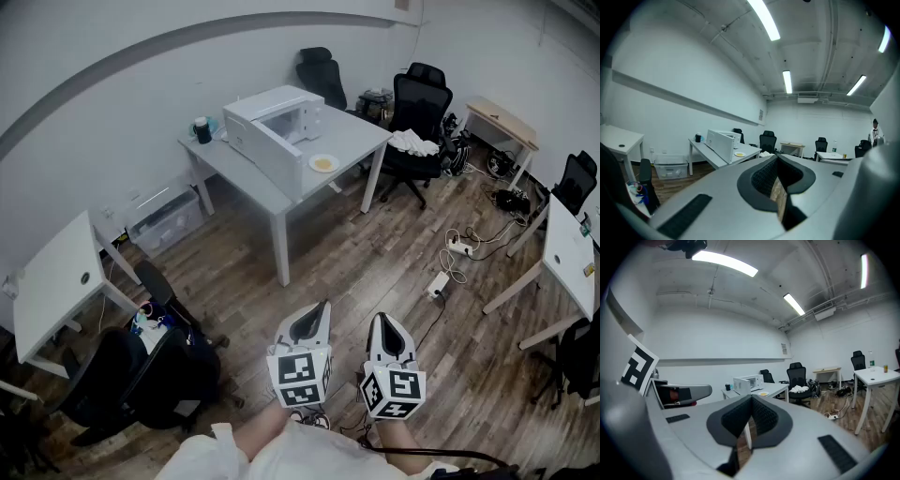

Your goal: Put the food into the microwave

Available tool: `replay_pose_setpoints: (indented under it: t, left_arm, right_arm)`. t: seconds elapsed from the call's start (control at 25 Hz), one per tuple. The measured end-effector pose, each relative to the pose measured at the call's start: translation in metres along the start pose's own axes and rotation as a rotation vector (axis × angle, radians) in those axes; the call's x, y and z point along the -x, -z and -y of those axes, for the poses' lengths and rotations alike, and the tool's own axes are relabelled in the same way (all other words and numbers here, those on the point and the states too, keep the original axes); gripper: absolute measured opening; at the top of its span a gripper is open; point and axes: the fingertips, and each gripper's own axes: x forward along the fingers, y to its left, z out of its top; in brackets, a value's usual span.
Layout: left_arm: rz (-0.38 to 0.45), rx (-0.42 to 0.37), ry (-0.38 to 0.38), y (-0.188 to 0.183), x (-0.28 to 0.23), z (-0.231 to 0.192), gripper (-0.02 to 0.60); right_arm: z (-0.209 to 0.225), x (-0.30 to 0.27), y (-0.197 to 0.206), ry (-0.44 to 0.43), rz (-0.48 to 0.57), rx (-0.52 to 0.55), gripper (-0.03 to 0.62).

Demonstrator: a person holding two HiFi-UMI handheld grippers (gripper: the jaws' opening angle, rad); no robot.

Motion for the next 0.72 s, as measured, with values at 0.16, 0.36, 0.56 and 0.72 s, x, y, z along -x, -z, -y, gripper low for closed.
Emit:
replay_pose_setpoints:
  t: [0.16,0.36,0.56,0.72]
  left_arm:
    - [-0.002,-0.004,-0.005,0.001,0.003,-0.002,0.288]
    - [-0.004,-0.002,-0.01,0.001,0.005,-0.008,0.288]
    - [-0.006,-0.003,-0.018,0.002,0.001,-0.02,0.288]
    - [-0.017,-0.007,-0.012,0.003,-0.005,-0.032,0.288]
  right_arm:
    - [-0.003,0.003,0.003,-0.003,-0.004,-0.001,0.017]
    - [-0.007,0.002,0.004,0.0,-0.011,0.001,0.017]
    - [-0.013,-0.006,0.004,-0.001,0.012,-0.017,0.018]
    - [-0.014,-0.014,0.005,0.023,0.015,-0.033,0.018]
